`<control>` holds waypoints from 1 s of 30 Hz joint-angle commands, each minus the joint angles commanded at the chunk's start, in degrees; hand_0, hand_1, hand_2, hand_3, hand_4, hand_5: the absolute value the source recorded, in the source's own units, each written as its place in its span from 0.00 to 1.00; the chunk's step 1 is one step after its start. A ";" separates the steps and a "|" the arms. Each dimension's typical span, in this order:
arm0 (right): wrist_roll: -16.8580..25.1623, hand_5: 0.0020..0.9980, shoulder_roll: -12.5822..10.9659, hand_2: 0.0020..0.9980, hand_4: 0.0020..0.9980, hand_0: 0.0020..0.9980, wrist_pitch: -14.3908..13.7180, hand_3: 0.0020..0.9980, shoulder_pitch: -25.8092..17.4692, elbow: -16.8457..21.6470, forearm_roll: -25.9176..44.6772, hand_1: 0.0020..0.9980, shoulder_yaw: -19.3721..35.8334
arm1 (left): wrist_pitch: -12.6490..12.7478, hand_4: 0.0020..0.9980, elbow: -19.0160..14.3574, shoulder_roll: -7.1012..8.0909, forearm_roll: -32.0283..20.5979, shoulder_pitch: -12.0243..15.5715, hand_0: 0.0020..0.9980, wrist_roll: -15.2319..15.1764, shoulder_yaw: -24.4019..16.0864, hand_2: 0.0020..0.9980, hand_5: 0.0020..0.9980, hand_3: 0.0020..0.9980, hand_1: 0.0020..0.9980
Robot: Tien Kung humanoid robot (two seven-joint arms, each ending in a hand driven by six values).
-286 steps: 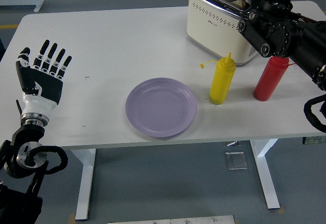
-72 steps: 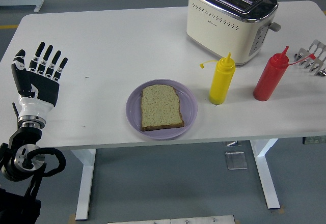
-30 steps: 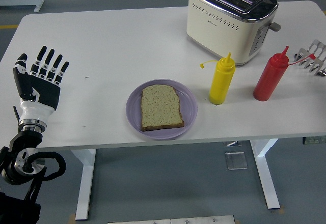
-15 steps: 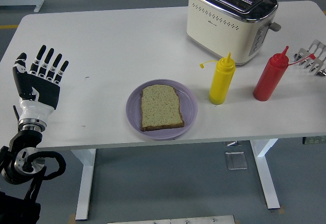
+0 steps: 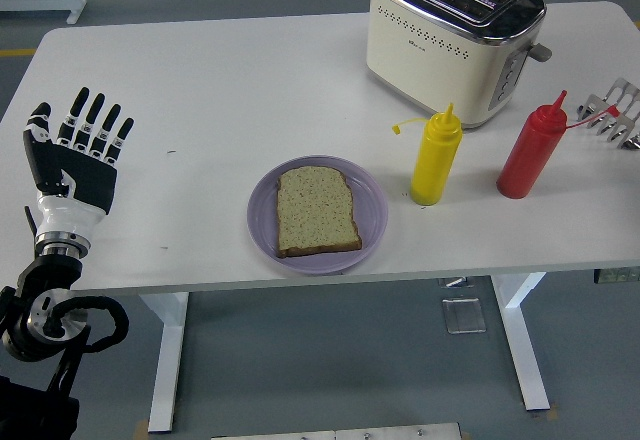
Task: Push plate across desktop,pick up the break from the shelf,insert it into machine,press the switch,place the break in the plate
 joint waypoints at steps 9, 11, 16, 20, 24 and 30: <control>-0.07 0.56 0.07 0.81 0.44 0.83 0.01 0.81 0.14 -0.01 -0.02 0.79 0.14 | 0.07 0.54 -0.25 -0.06 0.05 0.02 0.85 -0.06 -0.38 0.88 1.00 0.78 0.86; -0.10 0.56 0.10 0.81 0.44 0.83 0.03 0.81 0.17 -0.01 -0.03 0.79 0.17 | 0.08 0.54 -0.29 -0.07 0.07 0.06 0.85 -0.05 -0.43 0.88 1.00 0.78 0.86; -0.15 0.56 0.16 0.81 0.44 0.83 0.00 0.81 0.04 -0.08 -0.06 0.79 0.17 | 0.10 0.54 -0.61 0.03 0.13 0.39 0.85 -0.01 -0.56 0.88 1.00 0.78 0.86; -0.17 0.56 0.24 0.81 0.44 0.83 -0.01 0.81 -0.12 -0.11 -0.06 0.79 0.22 | 0.12 0.54 -1.07 0.22 0.23 0.86 0.85 0.01 -1.00 0.88 1.00 0.78 0.86; -0.23 0.56 0.27 0.81 0.44 0.83 0.00 0.81 -0.26 -0.10 -0.11 0.79 0.28 | 0.14 0.54 -1.69 0.49 0.33 1.45 0.85 0.03 -1.88 0.88 1.00 0.78 0.86; -0.31 0.56 0.31 0.80 0.44 0.83 0.05 0.81 -0.49 -0.07 -0.19 0.79 0.39 | 0.15 0.54 -2.55 0.83 0.49 2.21 0.85 0.04 -3.47 0.88 1.00 0.78 0.86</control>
